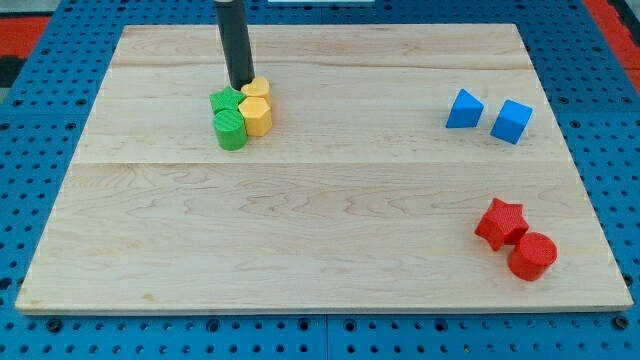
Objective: Push blue cube into the group of blocks
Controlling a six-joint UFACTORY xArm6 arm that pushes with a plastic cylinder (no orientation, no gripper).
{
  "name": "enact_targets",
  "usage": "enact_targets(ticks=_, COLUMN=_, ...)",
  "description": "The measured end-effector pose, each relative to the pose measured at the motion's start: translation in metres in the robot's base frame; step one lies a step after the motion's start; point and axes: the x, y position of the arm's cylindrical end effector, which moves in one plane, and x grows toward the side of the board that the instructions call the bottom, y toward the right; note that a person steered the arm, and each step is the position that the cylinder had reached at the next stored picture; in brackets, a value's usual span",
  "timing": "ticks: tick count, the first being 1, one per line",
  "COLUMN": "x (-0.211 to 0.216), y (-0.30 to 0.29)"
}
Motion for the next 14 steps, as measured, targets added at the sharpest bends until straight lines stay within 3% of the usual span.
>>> enact_targets(ticks=1, x=-0.019, y=0.042)
enact_targets(ticks=4, x=-0.019, y=0.22)
enact_targets(ticks=8, x=0.0, y=0.377)
enact_targets(ticks=11, x=0.073, y=0.377)
enact_targets(ticks=14, x=0.073, y=0.332)
